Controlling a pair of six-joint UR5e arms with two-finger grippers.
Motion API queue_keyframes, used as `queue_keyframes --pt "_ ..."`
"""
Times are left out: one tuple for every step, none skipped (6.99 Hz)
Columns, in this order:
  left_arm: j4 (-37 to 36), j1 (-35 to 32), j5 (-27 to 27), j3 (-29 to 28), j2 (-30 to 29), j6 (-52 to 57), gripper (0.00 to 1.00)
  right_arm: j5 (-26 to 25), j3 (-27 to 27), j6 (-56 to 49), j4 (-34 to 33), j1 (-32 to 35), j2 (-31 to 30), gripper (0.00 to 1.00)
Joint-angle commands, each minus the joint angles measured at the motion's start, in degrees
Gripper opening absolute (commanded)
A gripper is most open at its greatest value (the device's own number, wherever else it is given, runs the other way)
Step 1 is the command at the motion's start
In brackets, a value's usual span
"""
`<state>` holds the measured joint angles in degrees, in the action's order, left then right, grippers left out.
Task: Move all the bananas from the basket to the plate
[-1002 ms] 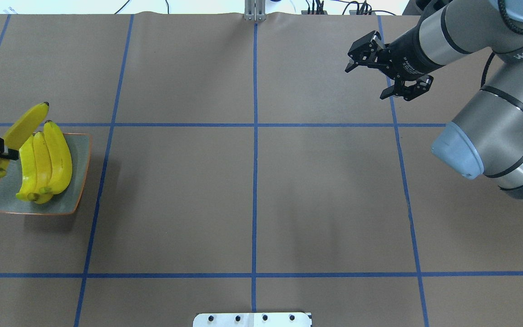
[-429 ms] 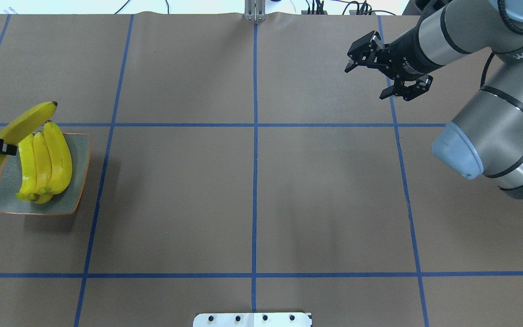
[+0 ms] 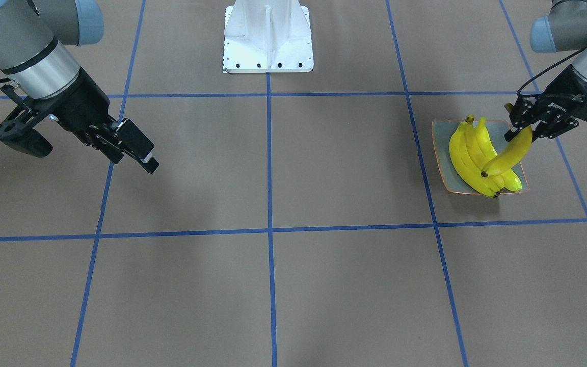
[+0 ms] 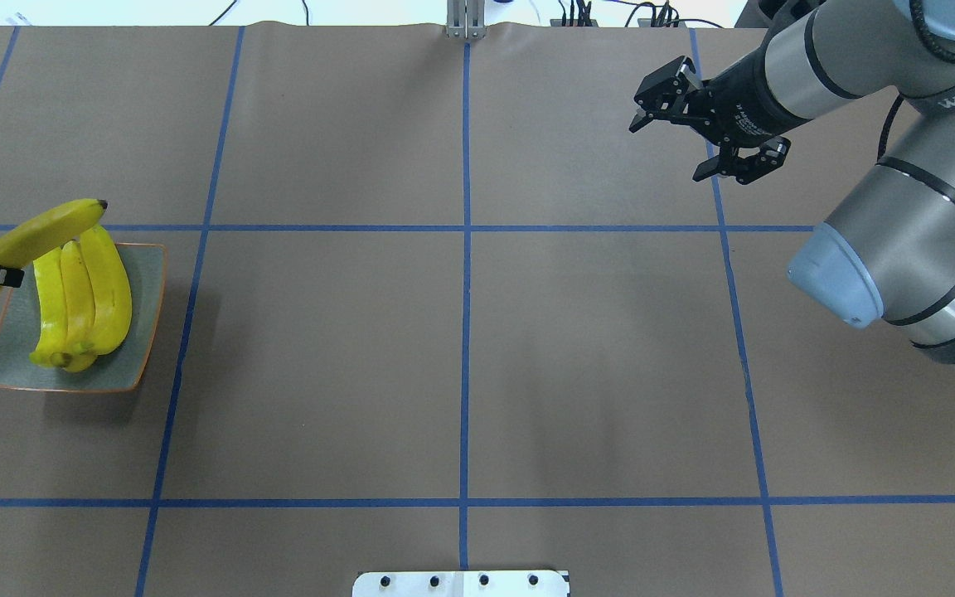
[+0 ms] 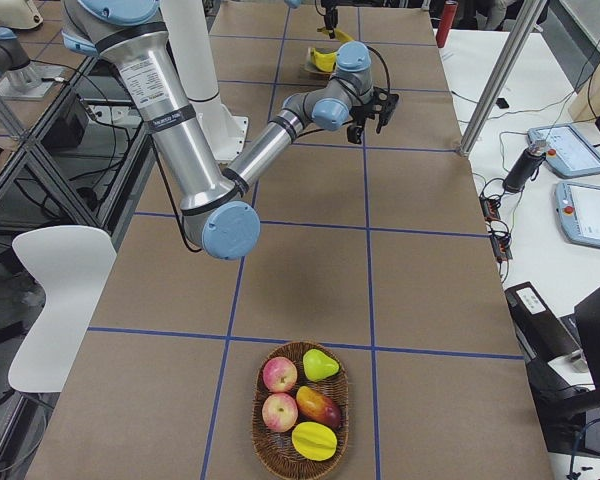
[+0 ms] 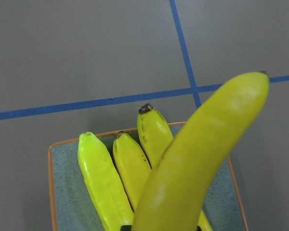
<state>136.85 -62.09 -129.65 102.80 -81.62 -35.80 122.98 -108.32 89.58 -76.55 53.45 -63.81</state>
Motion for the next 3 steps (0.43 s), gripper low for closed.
queue_keyframes --pt "0.0 0.4 1.2 -0.7 0.3 8.3 0.0 0.0 -0.1 0.2 0.0 0.0 0.0 1.0" --pt "-0.1 2.6 1.4 -0.8 0.2 8.5 0.0 0.1 -0.2 0.3 0.1 0.1 0.0 1.0" --pt "-0.1 3.8 1.3 -0.8 -0.1 8.6 0.0 0.1 -0.1 0.3 0.0 0.0 -0.1 1.0"
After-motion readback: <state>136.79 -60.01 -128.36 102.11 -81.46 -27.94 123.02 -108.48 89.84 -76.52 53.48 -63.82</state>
